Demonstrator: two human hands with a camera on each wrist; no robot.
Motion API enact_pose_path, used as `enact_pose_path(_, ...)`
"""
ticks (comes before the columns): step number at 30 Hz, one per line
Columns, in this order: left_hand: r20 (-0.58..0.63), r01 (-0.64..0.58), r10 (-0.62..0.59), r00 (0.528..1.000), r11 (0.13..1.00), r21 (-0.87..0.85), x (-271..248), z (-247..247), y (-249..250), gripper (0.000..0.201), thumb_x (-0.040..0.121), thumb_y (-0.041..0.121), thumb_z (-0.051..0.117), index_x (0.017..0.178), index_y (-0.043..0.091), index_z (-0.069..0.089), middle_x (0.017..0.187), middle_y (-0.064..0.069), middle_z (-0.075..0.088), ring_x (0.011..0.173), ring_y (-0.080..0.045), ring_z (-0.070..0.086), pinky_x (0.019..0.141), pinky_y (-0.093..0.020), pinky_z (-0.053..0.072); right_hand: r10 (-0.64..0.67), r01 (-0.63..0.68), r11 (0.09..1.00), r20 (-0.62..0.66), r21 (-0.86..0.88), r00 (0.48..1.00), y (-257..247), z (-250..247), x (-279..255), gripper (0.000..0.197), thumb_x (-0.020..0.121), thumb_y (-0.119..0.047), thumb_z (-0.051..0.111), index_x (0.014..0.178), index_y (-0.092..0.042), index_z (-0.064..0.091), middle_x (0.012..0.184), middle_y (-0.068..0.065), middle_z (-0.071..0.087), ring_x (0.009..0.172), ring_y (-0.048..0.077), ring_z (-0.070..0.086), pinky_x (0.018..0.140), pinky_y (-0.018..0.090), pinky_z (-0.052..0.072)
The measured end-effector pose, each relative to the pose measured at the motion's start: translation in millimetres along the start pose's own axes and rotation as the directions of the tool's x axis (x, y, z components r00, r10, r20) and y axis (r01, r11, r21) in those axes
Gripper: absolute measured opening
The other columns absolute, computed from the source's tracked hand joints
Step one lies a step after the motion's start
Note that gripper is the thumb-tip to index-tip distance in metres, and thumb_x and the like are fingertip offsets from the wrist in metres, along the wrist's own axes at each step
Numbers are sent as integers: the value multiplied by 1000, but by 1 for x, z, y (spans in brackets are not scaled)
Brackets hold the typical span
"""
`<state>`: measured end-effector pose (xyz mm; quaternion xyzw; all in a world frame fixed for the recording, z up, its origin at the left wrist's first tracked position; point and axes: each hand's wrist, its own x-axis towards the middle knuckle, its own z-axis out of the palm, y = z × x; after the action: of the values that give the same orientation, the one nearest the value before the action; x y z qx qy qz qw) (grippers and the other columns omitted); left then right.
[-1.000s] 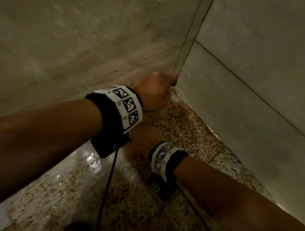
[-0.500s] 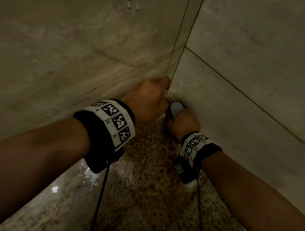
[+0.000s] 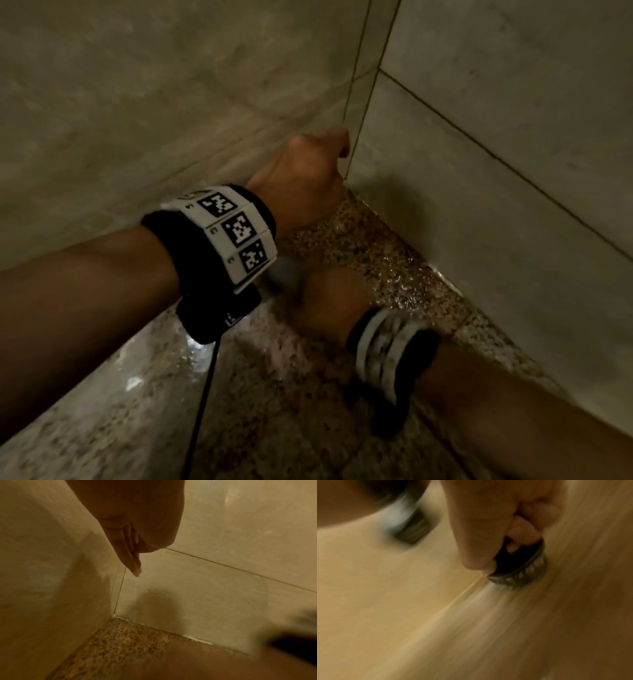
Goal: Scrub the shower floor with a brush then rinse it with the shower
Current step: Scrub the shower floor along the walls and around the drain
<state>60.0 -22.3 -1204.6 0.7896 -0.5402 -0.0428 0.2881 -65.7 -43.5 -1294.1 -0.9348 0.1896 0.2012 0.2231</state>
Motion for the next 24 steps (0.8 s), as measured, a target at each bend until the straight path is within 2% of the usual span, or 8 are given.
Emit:
enact_pose_path(1, -4, -4, 4, 1000, 1000, 11, -4, 0, -2, 25, 88, 10, 47, 112, 8, 56, 89, -9, 61, 78, -24, 58, 69, -39, 51, 145, -139, 986, -59, 93, 988, 23, -16, 13, 108, 80, -84, 20, 134, 5, 46, 131, 24, 54, 118, 35, 53, 95, 37, 41)
enact_pose_path(3, -22, -14, 14, 1000, 1000, 22, -10, 0, -8, 26, 88, 11, 45, 112, 7, 55, 94, -13, 62, 82, -27, 59, 69, -40, 51, 429, -408, 903, -283, 135, 857, 59, -30, 33, 80, 85, -67, 42, 130, -1, 47, 123, 17, 59, 110, 33, 58, 86, 36, 47)
enact_pose_path(6, 34, 93, -94, 995, 996, 9, -11, -6, -11, 27, 88, 11, 45, 114, 10, 54, 102, -10, 60, 87, -22, 56, 73, -34, 49, 140, -141, 990, -159, 4, 977, 15, 4, 12, 52, 93, -45, 49, 131, -10, 51, 112, 7, 63, 96, 28, 62, 75, 35, 48)
enact_pose_path(10, 43, 93, -92, 995, 995, -37, -4, -9, 0, 27, 88, 9, 43, 112, 12, 55, 92, -1, 57, 81, -20, 57, 68, -31, 47, 237, -238, 971, 42, -1, 971, -32, 27, -6, 36, 98, -40, 46, 99, -14, 70, 73, -4, 60, 70, 20, 50, 60, 29, 39)
enact_pose_path(13, 2, 32, -32, 999, 999, -44, -8, -10, 0, 25, 87, 8, 45, 109, 11, 56, 93, 0, 56, 78, -19, 57, 67, -33, 49, 105, -104, 994, -176, 16, 979, 11, 4, 7, 45, 91, -50, 54, 122, -17, 53, 96, 4, 63, 82, 26, 61, 64, 30, 44)
enact_pose_path(17, 3, -100, 100, 995, 991, 93, -13, -12, -6, 23, 87, 9, 46, 108, 5, 55, 92, -11, 59, 74, -29, 57, 62, -40, 49, 509, -479, 860, -377, 178, 774, 77, -39, 17, 67, 84, -46, 65, 129, -1, 41, 117, 14, 61, 104, 34, 61, 69, 33, 43)
enact_pose_path(21, 50, -239, 235, 971, 966, 99, -10, -10, 2, 30, 83, 15, 45, 103, -5, 57, 78, -18, 58, 55, -31, 53, 48, -33, 42, 531, -489, 847, -338, 208, 777, 66, -43, 50, 60, 87, -39, 64, 129, -3, 39, 123, 16, 58, 112, 35, 58, 84, 40, 48)
enact_pose_path(24, 31, -239, 237, 971, 959, 151, -7, -6, 4, 40, 86, 20, 45, 115, -5, 56, 96, -22, 63, 61, -36, 58, 52, -28, 30, 494, -465, 869, -320, 167, 808, 59, -48, 80, 63, 87, -47, 61, 136, -14, 39, 128, 11, 55, 114, 32, 57, 77, 37, 43)
